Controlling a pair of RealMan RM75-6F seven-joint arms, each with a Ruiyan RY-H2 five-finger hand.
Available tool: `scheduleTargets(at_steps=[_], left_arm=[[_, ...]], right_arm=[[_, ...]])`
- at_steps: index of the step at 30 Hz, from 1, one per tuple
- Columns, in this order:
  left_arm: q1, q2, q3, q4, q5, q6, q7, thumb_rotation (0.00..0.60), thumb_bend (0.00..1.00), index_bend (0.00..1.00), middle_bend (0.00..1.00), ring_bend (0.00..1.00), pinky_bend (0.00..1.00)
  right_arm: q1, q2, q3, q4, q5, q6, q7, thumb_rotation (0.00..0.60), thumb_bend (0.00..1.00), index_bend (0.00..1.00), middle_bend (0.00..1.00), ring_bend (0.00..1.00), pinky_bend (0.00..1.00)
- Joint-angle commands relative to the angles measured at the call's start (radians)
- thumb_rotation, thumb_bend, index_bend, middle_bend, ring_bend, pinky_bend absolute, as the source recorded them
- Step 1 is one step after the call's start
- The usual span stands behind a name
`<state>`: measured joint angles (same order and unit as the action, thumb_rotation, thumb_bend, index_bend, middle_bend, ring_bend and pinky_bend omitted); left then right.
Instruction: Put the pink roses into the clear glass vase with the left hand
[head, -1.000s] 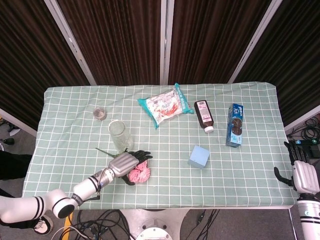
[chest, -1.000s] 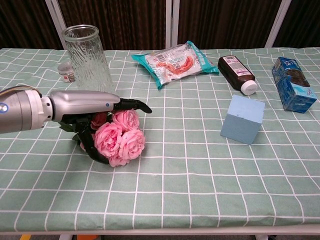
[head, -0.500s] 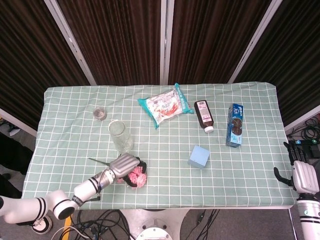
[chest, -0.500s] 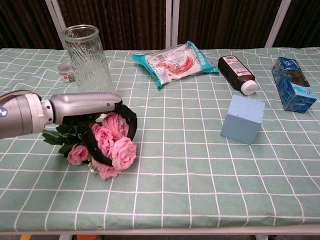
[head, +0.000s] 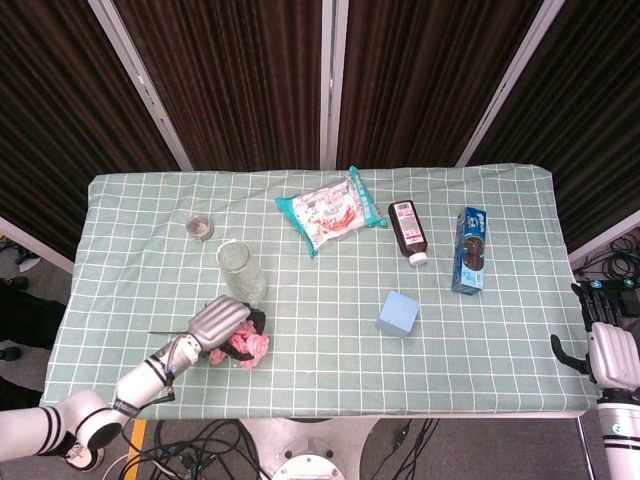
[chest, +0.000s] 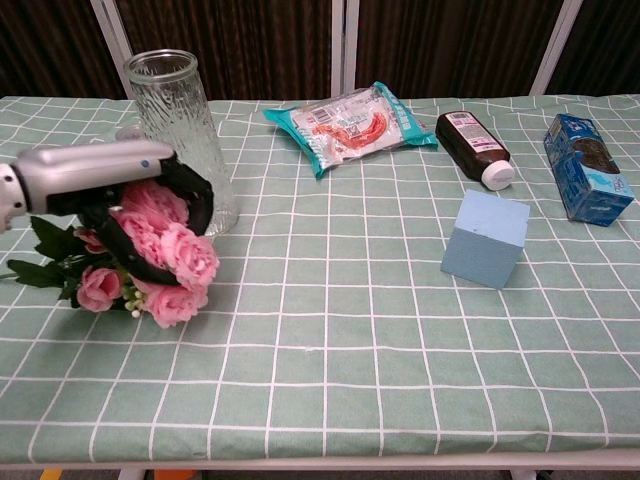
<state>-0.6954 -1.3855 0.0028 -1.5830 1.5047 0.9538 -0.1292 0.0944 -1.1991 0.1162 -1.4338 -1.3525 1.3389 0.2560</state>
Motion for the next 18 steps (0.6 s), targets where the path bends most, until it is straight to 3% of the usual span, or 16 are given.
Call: scheduleTargets(at_steps=[1,7,18], left_arm=[[0.051,0.078,0.012,-0.07,0.001,0.071,0.048,0.6,0.16,0.54,0.54,0.55,0.64],[0.123,0.224,0.019,-0.202,-0.008,0.172,0.083,0.6,0.19,0.56,0.56,0.58,0.67],[0.192,0.418,-0.064,-0.293,-0.034,0.319,0.053,0.6,0.23,0.58,0.58,0.6,0.7]], right_arm=[[-0.004,0.002,-0.001,-0.006,-0.003,0.007,-0.006,0.6,0.31,0.0,0.0,0.0,0.0],[-0.002,-0.004,-0.007,-0.012,-0.01,0.006,-0.021,0.6,0.31,0.0,0.0,0.0,0.0],[-0.001,-0.001,-0.002,-0.021,-0.014,0.016,-0.023,0.6,0.31,0.0,0.0,0.0,0.0]])
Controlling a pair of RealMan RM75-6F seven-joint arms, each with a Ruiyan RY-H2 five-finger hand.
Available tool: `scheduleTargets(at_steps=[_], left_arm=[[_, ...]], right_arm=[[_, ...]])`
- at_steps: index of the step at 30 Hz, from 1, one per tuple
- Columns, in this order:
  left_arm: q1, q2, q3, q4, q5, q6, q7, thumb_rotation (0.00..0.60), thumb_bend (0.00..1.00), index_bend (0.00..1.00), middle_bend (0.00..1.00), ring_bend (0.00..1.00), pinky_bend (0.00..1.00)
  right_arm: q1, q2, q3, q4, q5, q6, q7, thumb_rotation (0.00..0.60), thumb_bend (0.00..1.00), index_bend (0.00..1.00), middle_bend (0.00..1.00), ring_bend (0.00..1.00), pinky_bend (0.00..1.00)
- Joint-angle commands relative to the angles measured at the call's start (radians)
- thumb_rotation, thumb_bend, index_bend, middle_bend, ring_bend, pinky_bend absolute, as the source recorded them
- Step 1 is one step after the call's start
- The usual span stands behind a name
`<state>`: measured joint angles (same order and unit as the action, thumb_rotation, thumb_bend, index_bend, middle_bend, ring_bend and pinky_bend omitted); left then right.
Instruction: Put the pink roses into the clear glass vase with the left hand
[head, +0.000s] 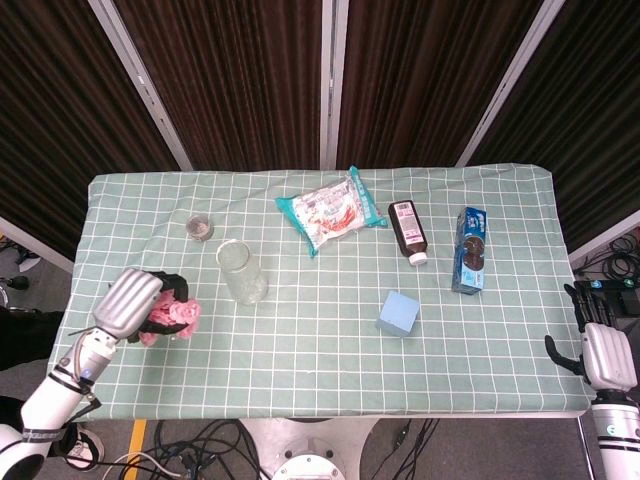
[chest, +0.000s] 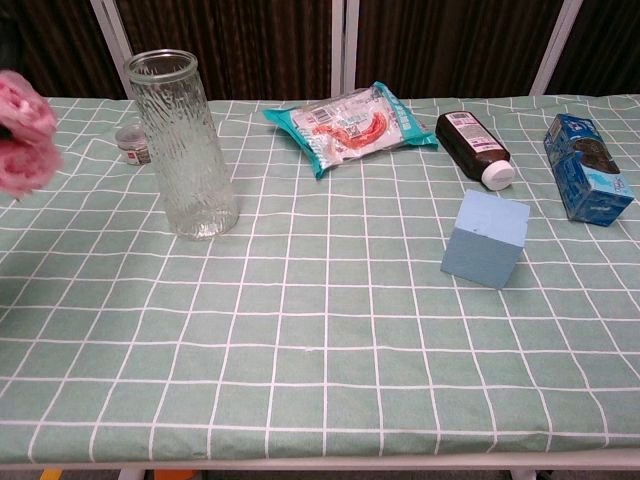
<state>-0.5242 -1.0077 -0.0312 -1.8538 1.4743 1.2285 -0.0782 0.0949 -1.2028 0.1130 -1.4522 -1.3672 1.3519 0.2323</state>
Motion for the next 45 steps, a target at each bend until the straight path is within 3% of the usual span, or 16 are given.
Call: scheduleTargets(at_steps=[1,4,8,14,18,31,40,45], left_arm=[[0.024,0.054,-0.039,-0.029,-0.004,0.056,0.005,0.6,0.23,0.58,0.58,0.6,0.7],[0.03,0.097,-0.079,-0.053,-0.009,0.096,0.008,0.6,0.23,0.58,0.58,0.61,0.7],[0.029,0.104,-0.174,-0.07,-0.033,0.19,-0.031,0.6,0.23,0.58,0.58,0.61,0.7],[-0.015,0.013,-0.37,-0.081,-0.163,0.306,-0.176,0.6,0.23,0.58,0.58,0.6,0.7],[-0.073,-0.092,-0.489,-0.056,-0.24,0.368,-0.217,0.6,0.23,0.58,0.58,0.6,0.7],[-0.199,-0.317,-0.706,-0.018,-0.491,0.349,-0.351,0.6,0.23,0.57,0.58,0.6,0.7],[-0.196,-0.394,-0.726,0.002,-0.547,0.348,-0.382,0.6,0.23,0.56,0.57,0.6,0.7],[-0.188,-0.425,-0.708,0.022,-0.556,0.324,-0.388,0.6,0.23,0.56,0.57,0.6,0.7]], right_arm=[[-0.003,0.004,0.002,-0.004,0.001,0.005,0.001,0.6,0.31,0.0,0.0,0.0,0.0],[-0.005,0.007,0.004,-0.007,0.003,0.009,0.001,0.6,0.31,0.0,0.0,0.0,0.0],[-0.003,0.007,0.005,-0.011,0.004,0.007,-0.004,0.6,0.3,0.0,0.0,0.0,0.0],[0.003,0.006,-0.003,-0.011,-0.011,0.0,-0.008,0.6,0.3,0.0,0.0,0.0,0.0],[0.005,0.001,0.002,-0.002,-0.011,0.005,0.0,0.6,0.3,0.0,0.0,0.0,0.0],[0.007,-0.008,0.007,0.026,0.017,-0.018,0.021,0.6,0.3,0.0,0.0,0.0,0.0],[0.008,-0.014,0.01,0.056,0.022,-0.029,0.051,0.6,0.3,0.0,0.0,0.0,0.0],[0.008,-0.021,0.008,0.07,0.022,-0.033,0.062,0.6,0.31,0.0,0.0,0.0,0.0]])
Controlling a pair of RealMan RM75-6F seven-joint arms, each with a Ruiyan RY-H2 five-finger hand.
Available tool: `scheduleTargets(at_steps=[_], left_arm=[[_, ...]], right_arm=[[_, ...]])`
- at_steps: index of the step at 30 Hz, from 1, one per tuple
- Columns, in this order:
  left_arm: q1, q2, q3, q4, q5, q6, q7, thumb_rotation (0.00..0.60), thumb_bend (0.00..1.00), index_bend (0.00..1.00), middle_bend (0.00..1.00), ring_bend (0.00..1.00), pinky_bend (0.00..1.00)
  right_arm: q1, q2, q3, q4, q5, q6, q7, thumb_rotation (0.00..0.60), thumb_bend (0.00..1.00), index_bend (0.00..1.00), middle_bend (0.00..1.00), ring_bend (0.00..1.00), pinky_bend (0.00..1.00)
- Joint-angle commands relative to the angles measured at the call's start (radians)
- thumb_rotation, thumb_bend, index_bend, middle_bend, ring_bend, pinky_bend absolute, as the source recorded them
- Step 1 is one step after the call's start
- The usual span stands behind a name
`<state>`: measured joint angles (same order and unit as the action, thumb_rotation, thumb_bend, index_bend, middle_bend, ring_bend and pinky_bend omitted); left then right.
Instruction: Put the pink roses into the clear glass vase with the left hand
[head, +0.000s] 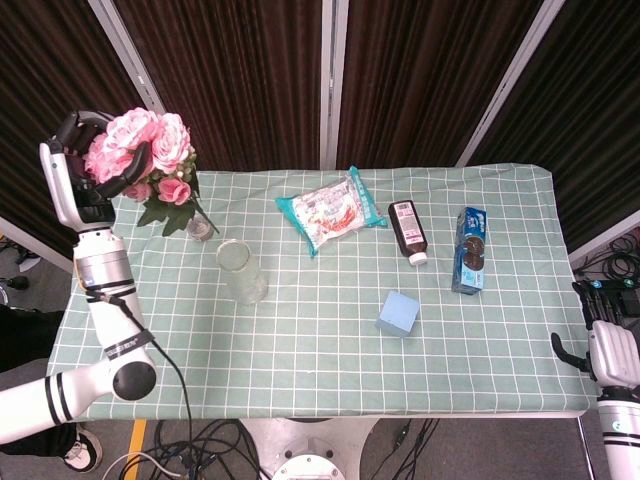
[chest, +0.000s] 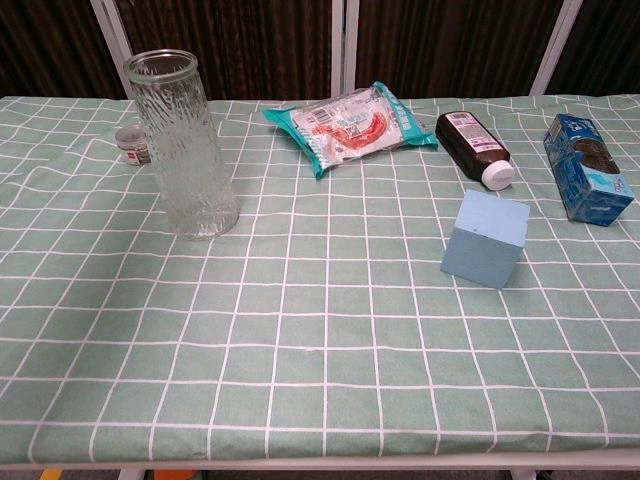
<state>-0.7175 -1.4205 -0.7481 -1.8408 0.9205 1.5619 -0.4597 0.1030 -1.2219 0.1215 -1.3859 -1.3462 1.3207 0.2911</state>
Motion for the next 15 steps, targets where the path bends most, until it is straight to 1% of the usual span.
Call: scheduleTargets(at_steps=[1,15], left_arm=[[0.009,-0.018,0.014,0.011,-0.004,-0.014,-0.011,0.6,0.23,0.56,0.57,0.6,0.7],[0.071,-0.122,0.119,0.085,0.055,-0.052,-0.086,0.6,0.23,0.55,0.56,0.59,0.69]], right_arm=[[0.0,-0.003,0.0,0.006,0.001,-0.002,0.004,0.6,0.31,0.0,0.0,0.0,0.0],[-0.003,-0.005,-0.001,0.014,0.005,-0.006,0.007,0.6,0.31,0.0,0.0,0.0,0.0]])
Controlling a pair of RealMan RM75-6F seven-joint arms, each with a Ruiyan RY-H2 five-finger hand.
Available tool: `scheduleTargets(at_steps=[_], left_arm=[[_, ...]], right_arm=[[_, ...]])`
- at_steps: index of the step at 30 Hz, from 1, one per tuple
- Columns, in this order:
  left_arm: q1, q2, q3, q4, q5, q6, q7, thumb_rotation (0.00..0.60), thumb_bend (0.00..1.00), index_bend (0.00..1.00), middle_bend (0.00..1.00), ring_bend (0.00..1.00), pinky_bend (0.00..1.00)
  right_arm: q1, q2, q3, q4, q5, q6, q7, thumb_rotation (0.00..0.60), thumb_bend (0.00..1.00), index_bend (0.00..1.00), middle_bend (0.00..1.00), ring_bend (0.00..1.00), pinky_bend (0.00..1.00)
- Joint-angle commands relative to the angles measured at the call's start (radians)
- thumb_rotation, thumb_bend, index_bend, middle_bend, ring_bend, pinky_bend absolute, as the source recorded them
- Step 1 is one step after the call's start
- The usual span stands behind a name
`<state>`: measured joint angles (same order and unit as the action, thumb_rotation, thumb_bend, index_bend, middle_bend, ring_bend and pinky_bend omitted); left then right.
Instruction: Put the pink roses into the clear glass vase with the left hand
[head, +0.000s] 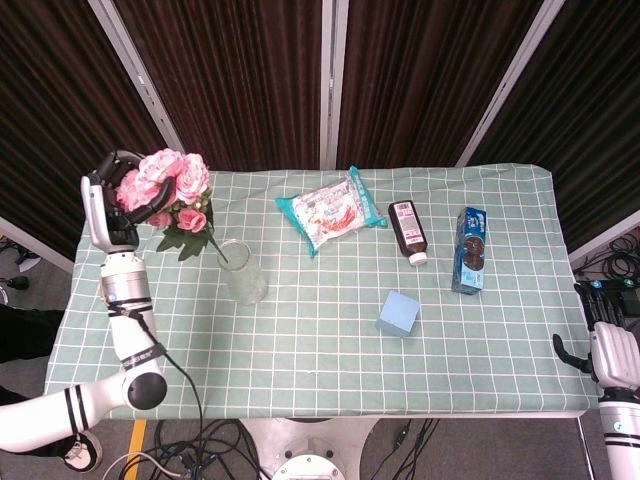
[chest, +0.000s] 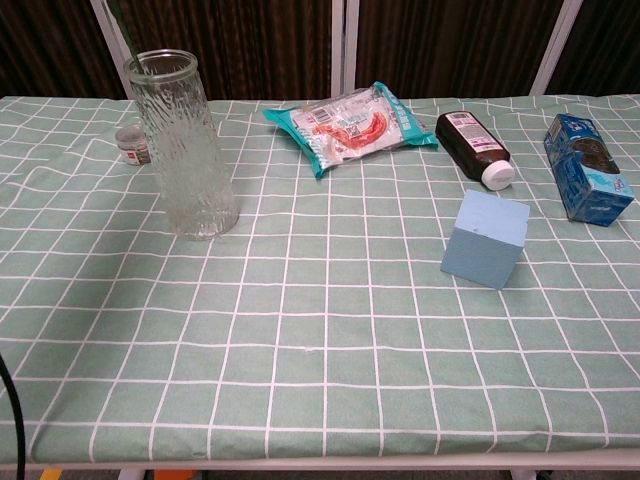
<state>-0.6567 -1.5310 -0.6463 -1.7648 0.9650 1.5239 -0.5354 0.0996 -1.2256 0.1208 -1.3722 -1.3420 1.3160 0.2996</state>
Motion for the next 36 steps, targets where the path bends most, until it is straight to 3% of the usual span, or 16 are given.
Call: scheduleTargets(at_steps=[1,3,6,8,10,14,19,27,30,33,36], left_arm=[[0.014,-0.012,0.03,0.011,0.021,-0.026,-0.014,0.6,0.23,0.53,0.54,0.57,0.67],[0.023,-0.01,0.071,0.024,0.091,-0.05,-0.047,0.6,0.21,0.46,0.44,0.48,0.6],[0.03,-0.026,0.138,0.09,0.225,-0.056,-0.118,0.6,0.12,0.28,0.23,0.28,0.45],[0.034,-0.025,0.171,0.112,0.274,-0.072,-0.146,0.6,0.06,0.14,0.1,0.15,0.32],[0.039,-0.022,0.185,0.121,0.295,-0.082,-0.165,0.6,0.02,0.07,0.02,0.08,0.25],[0.055,-0.007,0.19,0.123,0.303,-0.099,-0.199,0.6,0.0,0.04,0.0,0.02,0.18],[0.092,0.016,0.181,0.117,0.306,-0.078,-0.239,0.6,0.0,0.03,0.0,0.01,0.16],[0.204,0.117,0.193,0.128,0.321,0.007,-0.17,0.6,0.0,0.03,0.0,0.01,0.17],[0.264,0.144,0.27,0.23,0.383,0.069,-0.044,0.6,0.02,0.04,0.0,0.01,0.18],[0.321,0.162,0.421,0.389,0.5,0.092,0.121,0.6,0.06,0.08,0.01,0.01,0.19],[0.371,0.195,0.544,0.474,0.563,0.065,0.325,0.6,0.05,0.12,0.03,0.02,0.18]], right_arm=[[0.001,-0.002,0.0,0.0,0.001,-0.003,-0.002,0.6,0.31,0.0,0.0,0.0,0.0],[0.003,-0.003,-0.001,0.0,0.0,-0.006,-0.003,0.6,0.31,0.0,0.0,0.0,0.0],[0.004,-0.005,-0.001,0.001,0.001,-0.009,-0.006,0.6,0.31,0.0,0.0,0.0,0.0],[0.004,-0.006,-0.001,0.001,0.001,-0.009,-0.006,0.6,0.31,0.0,0.0,0.0,0.0],[0.003,-0.007,-0.001,0.002,0.0,-0.008,-0.005,0.6,0.31,0.0,0.0,0.0,0.0],[0.002,-0.007,-0.001,0.006,0.002,-0.007,-0.001,0.6,0.31,0.0,0.0,0.0,0.0],[0.0,-0.006,0.001,0.009,0.001,-0.005,0.005,0.6,0.31,0.0,0.0,0.0,0.0],[-0.002,-0.004,0.002,0.002,-0.007,0.007,0.005,0.6,0.31,0.0,0.0,0.0,0.0],[-0.011,0.0,-0.002,-0.012,-0.024,0.037,-0.009,0.6,0.31,0.0,0.0,0.0,0.0],[-0.025,0.008,-0.007,-0.037,-0.056,0.088,-0.028,0.6,0.31,0.0,0.0,0.0,0.0],[-0.034,0.016,-0.012,-0.064,-0.08,0.122,-0.051,0.6,0.31,0.0,0.0,0.0,0.0]])
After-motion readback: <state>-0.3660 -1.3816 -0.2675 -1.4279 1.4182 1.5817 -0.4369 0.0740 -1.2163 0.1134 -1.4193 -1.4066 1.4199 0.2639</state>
